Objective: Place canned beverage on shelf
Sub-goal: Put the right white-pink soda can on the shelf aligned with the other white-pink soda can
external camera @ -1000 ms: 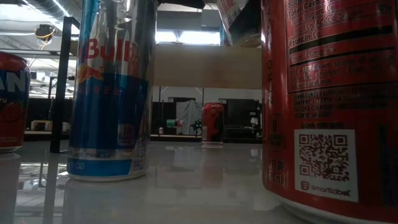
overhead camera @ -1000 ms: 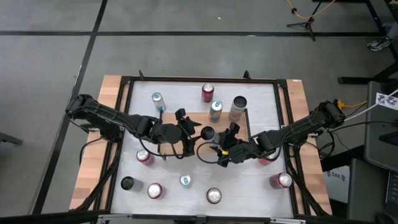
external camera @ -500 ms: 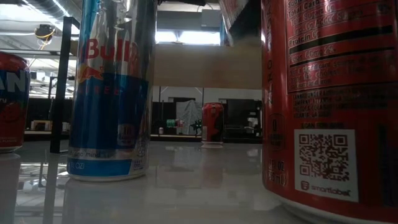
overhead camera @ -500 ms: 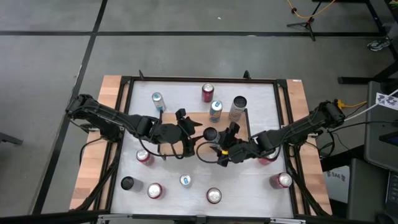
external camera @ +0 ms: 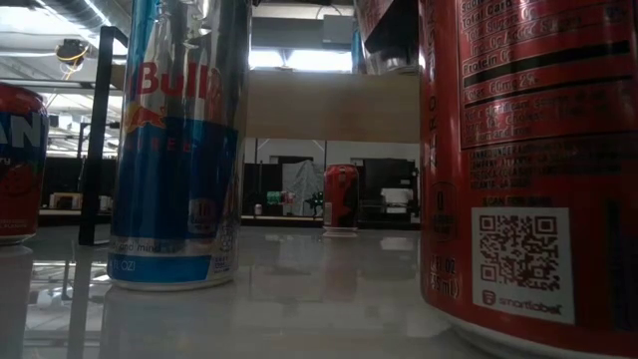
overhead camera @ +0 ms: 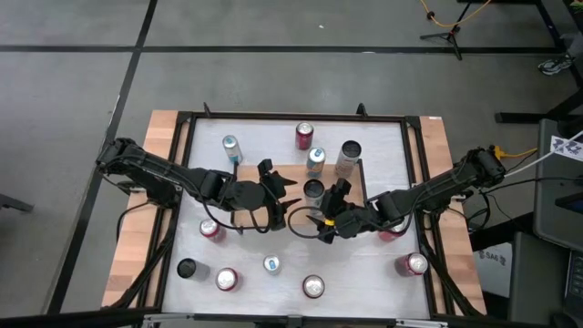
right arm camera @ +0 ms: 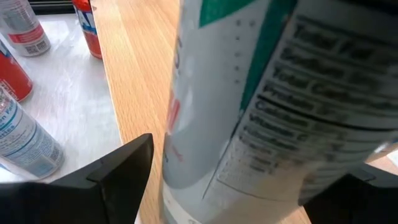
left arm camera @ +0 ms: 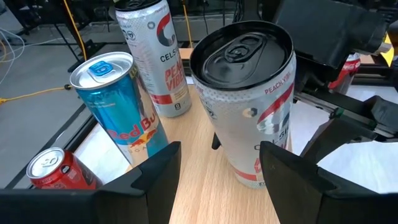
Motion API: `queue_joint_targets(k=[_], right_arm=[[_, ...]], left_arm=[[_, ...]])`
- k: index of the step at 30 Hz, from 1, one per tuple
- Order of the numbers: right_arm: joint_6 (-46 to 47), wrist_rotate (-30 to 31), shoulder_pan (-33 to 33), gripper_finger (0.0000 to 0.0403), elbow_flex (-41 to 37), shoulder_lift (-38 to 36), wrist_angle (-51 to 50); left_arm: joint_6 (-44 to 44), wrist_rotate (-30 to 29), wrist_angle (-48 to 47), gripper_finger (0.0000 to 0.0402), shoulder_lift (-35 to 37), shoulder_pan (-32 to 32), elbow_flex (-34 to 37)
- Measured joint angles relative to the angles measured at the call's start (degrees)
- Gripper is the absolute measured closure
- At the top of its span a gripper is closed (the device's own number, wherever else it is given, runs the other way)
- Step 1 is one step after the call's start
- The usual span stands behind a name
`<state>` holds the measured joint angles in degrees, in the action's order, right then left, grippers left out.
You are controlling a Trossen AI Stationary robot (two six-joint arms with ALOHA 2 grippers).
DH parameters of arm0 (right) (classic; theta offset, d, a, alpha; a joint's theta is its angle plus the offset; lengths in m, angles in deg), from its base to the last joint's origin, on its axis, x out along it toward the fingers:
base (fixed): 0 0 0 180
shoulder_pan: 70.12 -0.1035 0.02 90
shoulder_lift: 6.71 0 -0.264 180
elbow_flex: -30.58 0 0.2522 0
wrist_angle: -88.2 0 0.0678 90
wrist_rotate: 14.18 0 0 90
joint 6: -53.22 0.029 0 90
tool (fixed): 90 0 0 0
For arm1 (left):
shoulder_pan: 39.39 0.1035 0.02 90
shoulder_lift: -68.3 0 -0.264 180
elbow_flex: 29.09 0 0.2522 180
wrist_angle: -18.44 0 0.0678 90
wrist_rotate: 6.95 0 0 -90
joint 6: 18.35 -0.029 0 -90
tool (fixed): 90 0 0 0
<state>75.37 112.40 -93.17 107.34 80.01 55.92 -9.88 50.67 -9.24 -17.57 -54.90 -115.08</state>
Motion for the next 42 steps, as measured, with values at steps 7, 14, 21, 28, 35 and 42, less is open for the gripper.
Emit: queue_joint_targets(k=[7,14,21,28,35,42], right_arm=[[0.0,-0.1,0.0,0.0061,0.0,0.0,0.0],[-0.1,-0.1,-0.2,0.0061,0.0,-0.3,-0.1],[-0.1,-0.1,-0.2,0.0061,-0.1,-1.9,-1.6],[-0.1,-0.1,-0.2,0.0061,-0.1,-4.4,-2.4],[-0.1,-0.2,-0.2,0.0061,-0.1,-5.1,-2.4],[-0.2,-1.0,-0.2,0.0061,-0.1,-7.5,-3.2]], left_arm=[[0.0,0.0,0.5,0.0190,0.0,0.0,0.0],[0.0,0.4,1.0,0.0190,0.0,0.0,0.0],[0.1,0.4,1.3,0.0190,0.0,0.0,0.0],[0.1,0.4,1.3,0.0190,0.0,0.0,0.0],[0.1,0.4,1.4,0.0190,0.0,0.0,0.0],[0.1,0.5,1.5,0.0190,0.0,0.0,0.0]])
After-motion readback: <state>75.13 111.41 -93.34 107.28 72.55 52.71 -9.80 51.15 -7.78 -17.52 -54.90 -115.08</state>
